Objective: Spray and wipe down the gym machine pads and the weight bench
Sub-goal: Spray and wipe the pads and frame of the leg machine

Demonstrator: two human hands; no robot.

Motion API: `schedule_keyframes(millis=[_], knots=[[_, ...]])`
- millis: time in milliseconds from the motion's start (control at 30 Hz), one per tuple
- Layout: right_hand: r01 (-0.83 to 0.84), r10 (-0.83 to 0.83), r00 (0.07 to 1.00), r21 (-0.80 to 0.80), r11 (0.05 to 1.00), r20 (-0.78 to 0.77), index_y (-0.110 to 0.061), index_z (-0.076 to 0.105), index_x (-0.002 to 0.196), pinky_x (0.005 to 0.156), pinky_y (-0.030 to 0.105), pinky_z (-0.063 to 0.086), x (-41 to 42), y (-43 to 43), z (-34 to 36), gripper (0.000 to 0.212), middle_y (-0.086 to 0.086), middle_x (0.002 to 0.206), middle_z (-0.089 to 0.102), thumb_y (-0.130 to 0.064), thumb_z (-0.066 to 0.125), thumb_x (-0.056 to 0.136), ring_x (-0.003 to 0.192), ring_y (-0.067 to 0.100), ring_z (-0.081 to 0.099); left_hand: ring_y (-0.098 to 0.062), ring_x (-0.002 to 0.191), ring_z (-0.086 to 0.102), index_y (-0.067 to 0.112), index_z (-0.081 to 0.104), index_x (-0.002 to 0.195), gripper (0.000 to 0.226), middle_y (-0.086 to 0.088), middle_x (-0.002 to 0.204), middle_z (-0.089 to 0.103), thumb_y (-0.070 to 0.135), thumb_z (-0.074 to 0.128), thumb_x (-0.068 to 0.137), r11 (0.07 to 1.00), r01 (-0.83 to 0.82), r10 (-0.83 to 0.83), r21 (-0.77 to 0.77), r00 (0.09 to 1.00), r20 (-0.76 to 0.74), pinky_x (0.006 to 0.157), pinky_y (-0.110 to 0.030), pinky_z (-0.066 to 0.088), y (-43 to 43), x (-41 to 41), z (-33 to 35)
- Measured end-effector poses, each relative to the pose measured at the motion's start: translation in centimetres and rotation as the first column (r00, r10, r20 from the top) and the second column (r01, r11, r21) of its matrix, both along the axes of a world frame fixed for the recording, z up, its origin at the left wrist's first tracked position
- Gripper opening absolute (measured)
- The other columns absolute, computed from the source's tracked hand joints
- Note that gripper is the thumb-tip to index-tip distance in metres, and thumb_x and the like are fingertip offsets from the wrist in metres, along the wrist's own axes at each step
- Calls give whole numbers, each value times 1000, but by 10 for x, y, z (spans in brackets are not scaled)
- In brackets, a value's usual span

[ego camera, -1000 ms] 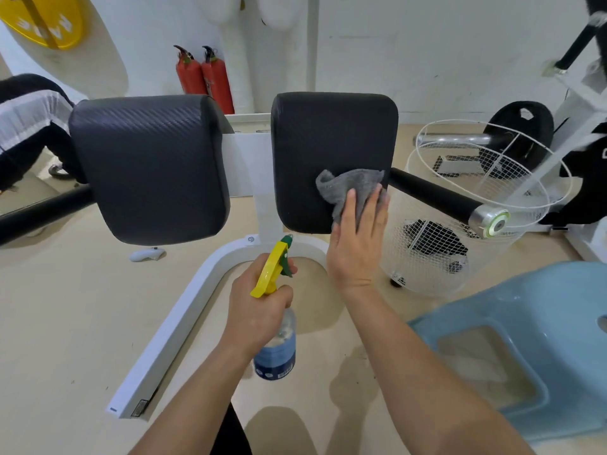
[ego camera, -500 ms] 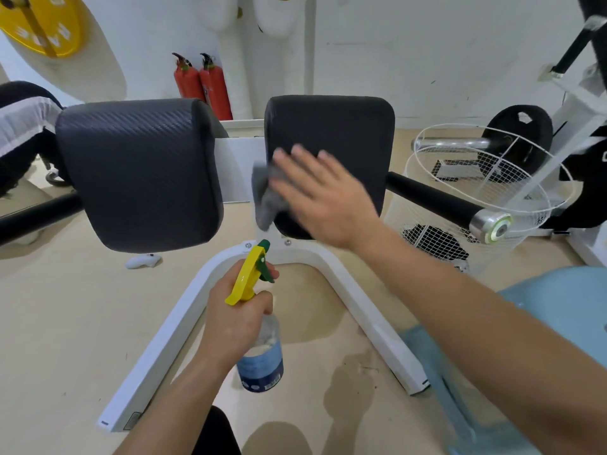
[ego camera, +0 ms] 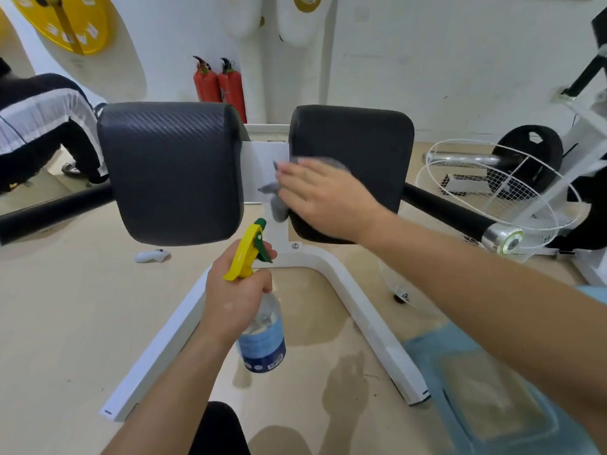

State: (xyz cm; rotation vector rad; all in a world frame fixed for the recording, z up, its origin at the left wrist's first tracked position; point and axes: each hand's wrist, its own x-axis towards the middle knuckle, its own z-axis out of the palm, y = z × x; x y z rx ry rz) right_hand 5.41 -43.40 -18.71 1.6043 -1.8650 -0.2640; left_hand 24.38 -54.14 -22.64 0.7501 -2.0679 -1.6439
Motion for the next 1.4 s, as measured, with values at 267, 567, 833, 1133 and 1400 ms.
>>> schedule_keyframes(millis=[267,567,833,1133,1400], knots=[[313,-304,944,-51,948,130,-15,71,104,80,43,50,-15,-49,68,25,10,108,62,-10,48,94,95,29,61,-20,85,64,25,72,86,43,3,98,75,-13,63,70,999,22,-21,27,999,-42,68,-32,54,-2,-5,8],[176,-165,984,324,930,-62,-12,71,92,79,40,44,23,-48,4,22,5,85,64,-19,51,97,80,25,57,-21,76,59,21,71,87,34,-7,92,72,-6,65,68,999,43,-43,3,998,-49,61,-23,51,-5,-4,13],[-21,52,992,256,966,-113,-8,73,97,106,46,42,20,-15,-35,20,10,96,67,-13,53,95,94,31,61,-1,82,60,21,71,91,39,6,92,73,-11,64,70,999,33,-34,-19,999,-38,65,-25,45,-9,1,19],[-108,151,979,277,955,-139,-8,65,122,119,51,25,8,28,-55,30,11,131,60,-12,48,98,135,32,47,-14,86,62,20,71,88,38,6,93,74,-13,64,71,999,39,-39,-10,999,-31,66,-29,51,2,1,10],[-141,180,962,192,971,-204,-13,71,120,120,48,27,-18,89,-91,28,5,139,57,-8,55,98,140,28,43,-19,88,65,21,73,89,41,10,92,75,-14,64,70,998,60,-60,2,998,4,71,-30,51,11,-3,2]])
